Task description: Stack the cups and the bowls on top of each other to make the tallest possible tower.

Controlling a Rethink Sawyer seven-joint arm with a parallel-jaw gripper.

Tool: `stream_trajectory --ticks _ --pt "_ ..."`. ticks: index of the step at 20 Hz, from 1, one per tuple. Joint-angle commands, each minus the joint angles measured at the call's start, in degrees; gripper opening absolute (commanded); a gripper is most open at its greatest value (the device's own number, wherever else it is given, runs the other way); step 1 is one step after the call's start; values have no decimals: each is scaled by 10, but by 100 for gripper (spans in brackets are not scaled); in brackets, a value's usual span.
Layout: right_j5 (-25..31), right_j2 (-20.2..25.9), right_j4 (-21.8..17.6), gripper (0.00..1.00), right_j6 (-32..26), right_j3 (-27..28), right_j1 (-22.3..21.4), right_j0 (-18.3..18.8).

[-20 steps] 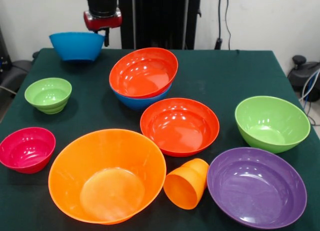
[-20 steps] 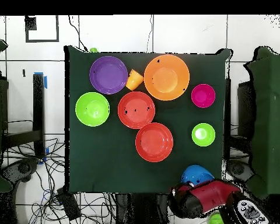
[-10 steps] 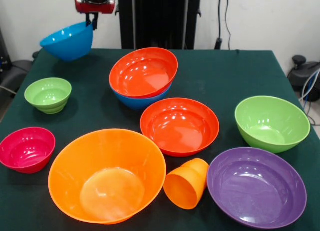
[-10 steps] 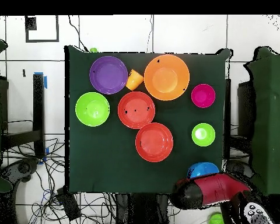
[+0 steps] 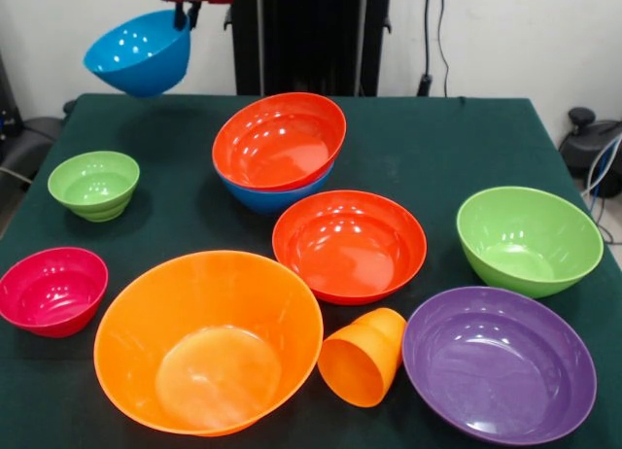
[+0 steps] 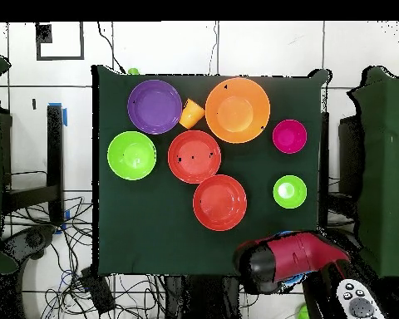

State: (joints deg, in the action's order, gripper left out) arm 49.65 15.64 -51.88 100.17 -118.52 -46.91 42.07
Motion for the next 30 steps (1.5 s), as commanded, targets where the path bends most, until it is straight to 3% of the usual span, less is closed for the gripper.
stream_trajectory --ticks 1,5,9,15,21,30 --pt "58 77 18 0 -165 5 -23 -32" --pt "18 87 -1 0 -102 -6 -27 -69" --pt "29 103 29 0 -91 -1 -33 -93" --pt "107 116 90 0 -123 33 -58 -100" --pt "169 124 115 0 -137 55 -69 -100" --pt "132 131 97 0 -95 64 -39 -98"
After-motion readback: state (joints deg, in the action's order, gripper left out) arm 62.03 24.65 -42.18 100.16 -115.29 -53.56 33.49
